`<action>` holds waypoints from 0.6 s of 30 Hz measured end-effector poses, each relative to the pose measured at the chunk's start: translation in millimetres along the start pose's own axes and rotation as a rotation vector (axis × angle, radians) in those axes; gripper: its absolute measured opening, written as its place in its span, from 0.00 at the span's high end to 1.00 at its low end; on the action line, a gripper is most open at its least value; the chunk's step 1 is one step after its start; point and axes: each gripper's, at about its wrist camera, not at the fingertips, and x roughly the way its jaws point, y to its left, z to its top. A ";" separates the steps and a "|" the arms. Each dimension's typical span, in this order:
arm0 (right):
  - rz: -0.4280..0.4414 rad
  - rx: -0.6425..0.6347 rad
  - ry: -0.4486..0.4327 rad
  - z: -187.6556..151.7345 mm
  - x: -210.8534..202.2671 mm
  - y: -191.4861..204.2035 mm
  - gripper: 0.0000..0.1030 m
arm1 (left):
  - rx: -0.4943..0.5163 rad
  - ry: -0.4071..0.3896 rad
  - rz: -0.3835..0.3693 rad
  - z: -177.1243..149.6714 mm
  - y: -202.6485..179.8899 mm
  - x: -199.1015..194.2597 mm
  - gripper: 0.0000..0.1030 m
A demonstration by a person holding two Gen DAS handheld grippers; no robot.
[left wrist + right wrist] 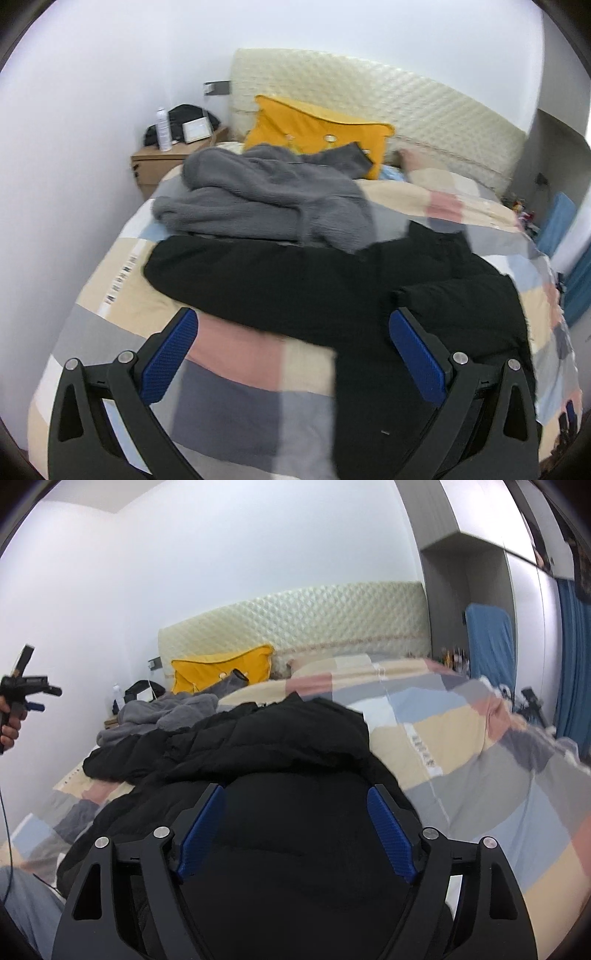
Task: Fold large clothes
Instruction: 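Reach the left tool to the other sleeve cuff and grasp it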
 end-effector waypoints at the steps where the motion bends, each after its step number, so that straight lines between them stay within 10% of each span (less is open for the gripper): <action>1: -0.012 -0.007 0.002 -0.4 0.3 1.2 0.23 | -0.013 -0.002 0.003 2.4 11.4 7.1 0.00; 18: -0.080 -0.047 0.117 5.8 45.4 42.9 0.06 | -0.501 0.125 -0.030 -70.2 205.0 229.0 0.02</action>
